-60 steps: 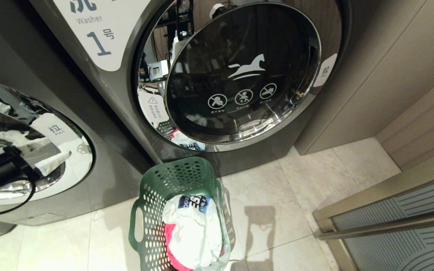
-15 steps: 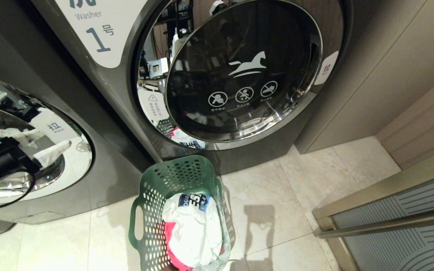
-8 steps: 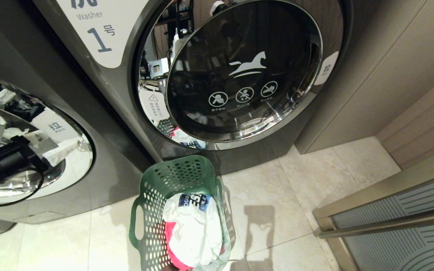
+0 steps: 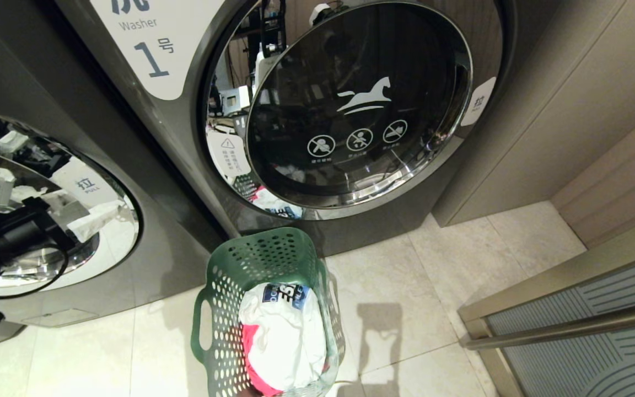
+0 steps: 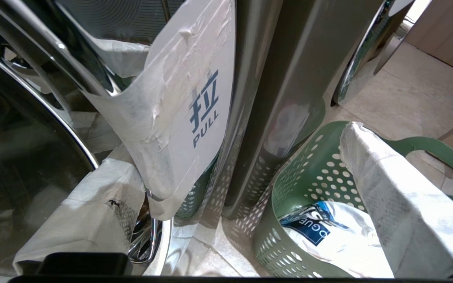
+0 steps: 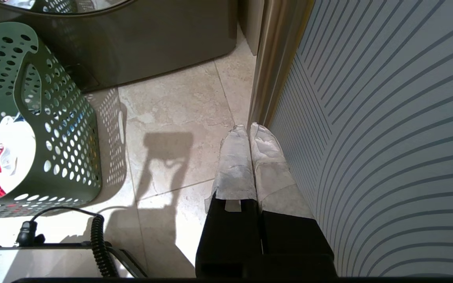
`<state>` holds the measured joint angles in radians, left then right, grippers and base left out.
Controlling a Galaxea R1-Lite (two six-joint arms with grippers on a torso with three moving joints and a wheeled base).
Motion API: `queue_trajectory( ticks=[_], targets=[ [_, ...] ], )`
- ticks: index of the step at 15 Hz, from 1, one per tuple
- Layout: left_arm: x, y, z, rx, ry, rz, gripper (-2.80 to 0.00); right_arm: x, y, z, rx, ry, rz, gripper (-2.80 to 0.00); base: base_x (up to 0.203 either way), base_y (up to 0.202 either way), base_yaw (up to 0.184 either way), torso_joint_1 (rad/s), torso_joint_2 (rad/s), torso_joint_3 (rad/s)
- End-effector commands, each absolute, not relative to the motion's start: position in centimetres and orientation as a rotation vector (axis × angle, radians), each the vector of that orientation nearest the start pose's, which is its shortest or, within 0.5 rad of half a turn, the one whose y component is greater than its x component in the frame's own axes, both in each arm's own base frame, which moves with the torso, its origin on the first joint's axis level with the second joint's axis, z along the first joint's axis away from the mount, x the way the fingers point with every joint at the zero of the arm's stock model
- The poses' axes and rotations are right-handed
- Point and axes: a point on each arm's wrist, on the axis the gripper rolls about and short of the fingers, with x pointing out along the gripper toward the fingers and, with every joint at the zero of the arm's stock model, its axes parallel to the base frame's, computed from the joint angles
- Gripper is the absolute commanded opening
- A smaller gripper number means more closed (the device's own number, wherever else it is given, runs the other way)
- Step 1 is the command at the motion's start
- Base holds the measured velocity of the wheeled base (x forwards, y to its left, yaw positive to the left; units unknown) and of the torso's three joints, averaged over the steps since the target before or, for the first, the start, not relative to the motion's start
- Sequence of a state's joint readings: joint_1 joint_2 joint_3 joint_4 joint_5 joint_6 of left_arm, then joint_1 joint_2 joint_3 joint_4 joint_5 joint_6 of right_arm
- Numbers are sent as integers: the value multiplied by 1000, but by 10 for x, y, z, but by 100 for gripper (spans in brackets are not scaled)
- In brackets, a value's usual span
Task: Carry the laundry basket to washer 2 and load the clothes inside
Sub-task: Open the lid of the washing machine
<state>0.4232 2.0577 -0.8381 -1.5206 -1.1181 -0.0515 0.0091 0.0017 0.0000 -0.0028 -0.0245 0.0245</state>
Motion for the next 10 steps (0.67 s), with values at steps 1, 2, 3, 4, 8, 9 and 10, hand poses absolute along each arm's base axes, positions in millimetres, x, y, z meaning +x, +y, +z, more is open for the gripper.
queue_trajectory(
  ticks=[1, 2, 3, 4, 8, 9, 10],
  targets=[
    [333, 126, 155, 175, -205, -734, 0, -23, -1, 76, 25, -2, -14, -280, 0, 0, 0, 0, 0, 0],
    [333, 124, 156, 168, -201, -750, 0, -23, -1, 76, 25, -2, -15, -280, 0, 0, 0, 0, 0, 0],
    [332, 120, 158, 163, -204, -763, 0, -23, -1, 76, 25, -2, -15, -280, 0, 0, 0, 0, 0, 0],
    [333, 116, 161, 153, -203, -777, 0, -23, -1, 76, 25, -3, -15, -280, 0, 0, 0, 0, 0, 0],
    [341, 96, 159, 138, -203, -839, 0, -23, -1, 76, 25, -3, -14, -280, 0, 0, 0, 0, 0, 0],
    [343, 90, 158, 135, -202, -857, 0, -23, -1, 76, 25, -2, -14, -280, 0, 0, 0, 0, 0, 0],
    [344, 87, 157, 132, -200, -870, 0, -23, -1, 76, 25, -2, -14, -280, 0, 0, 0, 0, 0, 0]
  ],
)
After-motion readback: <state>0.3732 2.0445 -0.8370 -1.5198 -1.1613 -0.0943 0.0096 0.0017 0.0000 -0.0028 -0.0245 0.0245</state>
